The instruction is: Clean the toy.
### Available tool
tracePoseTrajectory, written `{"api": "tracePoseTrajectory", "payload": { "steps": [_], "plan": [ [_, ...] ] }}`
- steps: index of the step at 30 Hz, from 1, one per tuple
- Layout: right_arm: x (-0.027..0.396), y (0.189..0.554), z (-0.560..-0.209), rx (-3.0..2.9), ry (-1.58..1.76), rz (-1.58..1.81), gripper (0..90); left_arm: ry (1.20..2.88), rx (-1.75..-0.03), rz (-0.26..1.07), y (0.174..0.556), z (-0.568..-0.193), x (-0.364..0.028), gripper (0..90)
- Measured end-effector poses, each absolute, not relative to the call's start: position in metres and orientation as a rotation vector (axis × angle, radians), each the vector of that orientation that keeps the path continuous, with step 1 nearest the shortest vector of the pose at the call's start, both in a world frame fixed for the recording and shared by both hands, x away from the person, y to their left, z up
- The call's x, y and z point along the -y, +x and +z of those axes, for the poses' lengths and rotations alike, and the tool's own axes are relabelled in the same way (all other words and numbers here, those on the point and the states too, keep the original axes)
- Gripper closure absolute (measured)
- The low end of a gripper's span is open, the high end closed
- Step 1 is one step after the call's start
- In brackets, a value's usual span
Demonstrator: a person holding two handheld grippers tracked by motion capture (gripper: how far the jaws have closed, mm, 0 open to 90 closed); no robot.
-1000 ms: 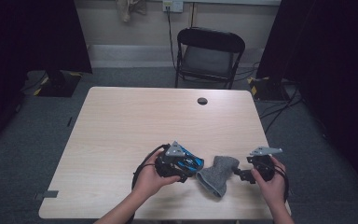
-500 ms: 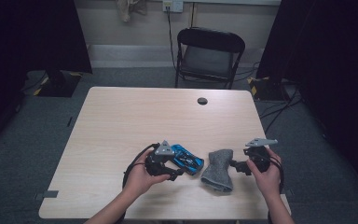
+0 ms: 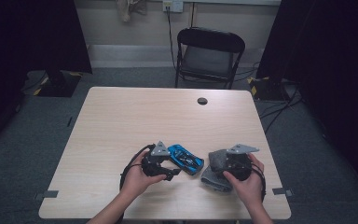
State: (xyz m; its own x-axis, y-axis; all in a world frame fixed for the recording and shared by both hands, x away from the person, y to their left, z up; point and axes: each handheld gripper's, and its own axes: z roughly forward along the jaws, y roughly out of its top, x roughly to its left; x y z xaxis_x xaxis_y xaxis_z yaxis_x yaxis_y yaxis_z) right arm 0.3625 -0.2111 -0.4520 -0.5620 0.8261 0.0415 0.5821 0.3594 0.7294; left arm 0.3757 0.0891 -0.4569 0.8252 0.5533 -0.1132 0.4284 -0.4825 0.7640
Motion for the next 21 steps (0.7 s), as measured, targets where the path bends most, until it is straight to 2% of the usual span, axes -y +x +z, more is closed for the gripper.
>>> {"api": "tracePoseTrajectory", "payload": {
  "steps": [5,9,11,15,21],
  "plan": [
    [0.204,0.367,-0.473,-2.302,1.272,0.894,17.3,2.151,-0.718,0.191,0.38,-0.457,-0.092,29.3],
    [0.214,0.374,-0.48,-2.318,1.291,0.907,23.0,2.137,-0.731,0.193,0.387,-0.459,-0.093,29.3],
    [0.218,0.378,-0.483,-2.342,1.266,0.909,28.8,2.128,-0.733,0.195,0.392,-0.459,-0.092,29.3],
    [0.223,0.386,-0.482,-2.397,1.245,0.932,47.1,2.109,-0.73,0.199,0.401,-0.456,-0.086,28.5],
    [0.225,0.384,-0.483,-2.414,1.225,0.979,60.9,2.107,-0.743,0.176,0.413,-0.465,-0.069,22.1]
  ]
}}
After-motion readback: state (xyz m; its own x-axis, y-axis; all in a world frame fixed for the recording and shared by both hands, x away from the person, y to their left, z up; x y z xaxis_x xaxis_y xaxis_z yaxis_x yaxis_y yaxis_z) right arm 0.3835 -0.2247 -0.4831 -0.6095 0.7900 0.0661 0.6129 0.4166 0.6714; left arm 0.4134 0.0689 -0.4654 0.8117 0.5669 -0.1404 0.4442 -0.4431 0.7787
